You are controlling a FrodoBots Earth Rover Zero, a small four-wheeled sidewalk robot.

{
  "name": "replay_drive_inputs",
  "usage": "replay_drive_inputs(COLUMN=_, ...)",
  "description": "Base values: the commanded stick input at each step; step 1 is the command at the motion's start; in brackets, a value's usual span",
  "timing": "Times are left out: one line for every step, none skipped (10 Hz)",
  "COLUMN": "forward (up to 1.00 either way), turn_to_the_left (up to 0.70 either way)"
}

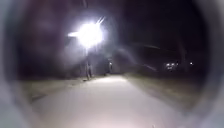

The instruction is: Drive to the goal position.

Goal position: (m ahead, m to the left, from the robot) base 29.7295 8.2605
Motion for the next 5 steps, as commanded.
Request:
replay_drive_inputs(forward=0.70, turn_to_the_left=0.00)
replay_drive_inputs(forward=0.70, turn_to_the_left=0.00)
replay_drive_inputs(forward=0.70, turn_to_the_left=0.00)
replay_drive_inputs(forward=0.70, turn_to_the_left=0.00)
replay_drive_inputs(forward=0.70, turn_to_the_left=0.00)
